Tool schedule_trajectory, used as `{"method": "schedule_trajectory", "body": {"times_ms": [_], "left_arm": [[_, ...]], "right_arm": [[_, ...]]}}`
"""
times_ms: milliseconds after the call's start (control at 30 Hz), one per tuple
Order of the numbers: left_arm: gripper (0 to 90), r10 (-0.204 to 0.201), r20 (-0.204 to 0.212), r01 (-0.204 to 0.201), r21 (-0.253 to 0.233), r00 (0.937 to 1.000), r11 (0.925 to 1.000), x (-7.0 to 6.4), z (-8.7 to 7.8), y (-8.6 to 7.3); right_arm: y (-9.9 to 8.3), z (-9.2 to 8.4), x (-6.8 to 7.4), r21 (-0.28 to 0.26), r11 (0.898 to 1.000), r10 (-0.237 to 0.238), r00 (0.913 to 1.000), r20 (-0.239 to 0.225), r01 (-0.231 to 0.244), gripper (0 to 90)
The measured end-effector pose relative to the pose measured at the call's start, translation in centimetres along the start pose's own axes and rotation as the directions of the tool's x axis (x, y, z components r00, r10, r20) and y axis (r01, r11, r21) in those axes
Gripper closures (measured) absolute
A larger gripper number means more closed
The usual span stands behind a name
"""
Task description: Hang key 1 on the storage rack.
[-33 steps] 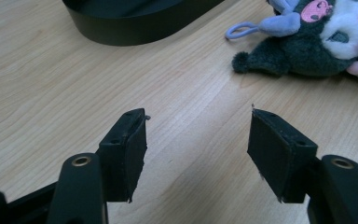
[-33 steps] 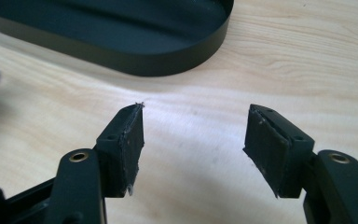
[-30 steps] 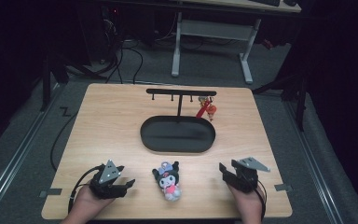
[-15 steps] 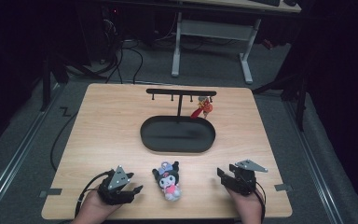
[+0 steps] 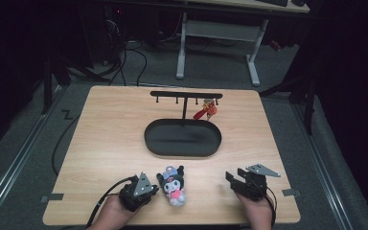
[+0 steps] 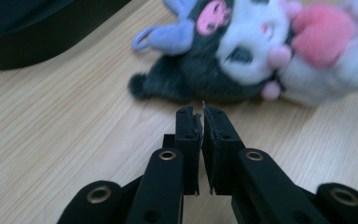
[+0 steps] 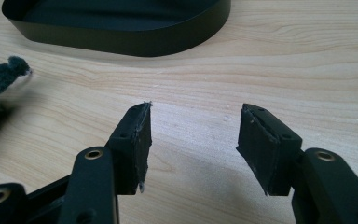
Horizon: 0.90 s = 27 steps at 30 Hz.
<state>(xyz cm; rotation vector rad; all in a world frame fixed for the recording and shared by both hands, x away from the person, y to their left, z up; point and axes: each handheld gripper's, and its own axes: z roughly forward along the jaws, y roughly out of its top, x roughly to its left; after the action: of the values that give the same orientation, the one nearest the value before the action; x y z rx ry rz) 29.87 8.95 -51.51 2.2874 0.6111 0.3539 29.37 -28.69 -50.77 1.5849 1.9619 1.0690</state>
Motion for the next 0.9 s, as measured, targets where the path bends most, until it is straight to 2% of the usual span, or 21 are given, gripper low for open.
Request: {"method": "schedule_trajectory", "body": {"times_ms": [133, 233, 400, 433, 467, 567, 600, 800, 900], "left_arm": [[85.1, 0.013, 0.002, -0.013, 0.008, 0.9999, 0.9999, -0.5, 0.6, 1.3], [85.1, 0.019, 0.019, -0.019, 0.015, 0.9996, 0.9997, -1.1, 1.4, 2.2], [84.9, 0.069, 0.049, -0.071, 0.02, 0.9964, 0.9973, -3.0, 2.9, 4.1], [84.8, 0.069, 0.049, -0.071, 0.02, 0.9964, 0.9973, -3.0, 2.9, 4.1], [84.7, 0.085, 0.059, -0.086, 0.021, 0.9946, 0.996, -3.6, 3.5, 4.9], [84.7, 0.096, 0.068, -0.097, 0.023, 0.9931, 0.995, -4.1, 4.1, 5.7], [84.6, 0.113, 0.068, -0.115, 0.027, 0.9912, 0.993, -4.6, 4.7, 6.3], [82.8, 0.124, 0.072, -0.126, 0.029, 0.9897, 0.9916, -5.3, 6.1, 8.1], [78.0, 0.128, 0.073, -0.129, 0.009, 0.9891, 0.9916, -5.2, 5.7, 8.0]], "right_arm": [[-0.1, -0.1, -0.4, 0.004, 1.0, 0.003, 0.9999, -0.011, -0.003, 44.5], [-0.1, -0.2, -0.8, 0.001, 1.0, 0.006, 0.9999, -0.013, -0.006, 44.5], [0.0, -0.4, -1.3, -0.013, 1.0, 0.019, 0.9997, -0.017, -0.019, 44.5], [0.0, -0.4, -1.3, -0.013, 1.0, 0.019, 0.9997, -0.017, -0.019, 44.5], [0.0, -0.5, -1.4, -0.012, 0.999, 0.035, 0.9993, -0.015, -0.036, 44.5], [-0.1, -0.6, -1.5, -0.017, 0.999, 0.034, 0.9993, -0.016, -0.034, 44.5], [-0.1, -0.7, -1.5, -0.016, 0.999, 0.037, 0.9992, -0.014, -0.037, 44.6], [-0.1, -0.6, -1.7, -0.016, 1.0, 0.026, 0.9996, -0.01, -0.026, 44.4], [-0.2, -0.7, -1.8, -0.015, 1.0, 0.027, 0.9996, -0.002, -0.027, 44.2]]}}
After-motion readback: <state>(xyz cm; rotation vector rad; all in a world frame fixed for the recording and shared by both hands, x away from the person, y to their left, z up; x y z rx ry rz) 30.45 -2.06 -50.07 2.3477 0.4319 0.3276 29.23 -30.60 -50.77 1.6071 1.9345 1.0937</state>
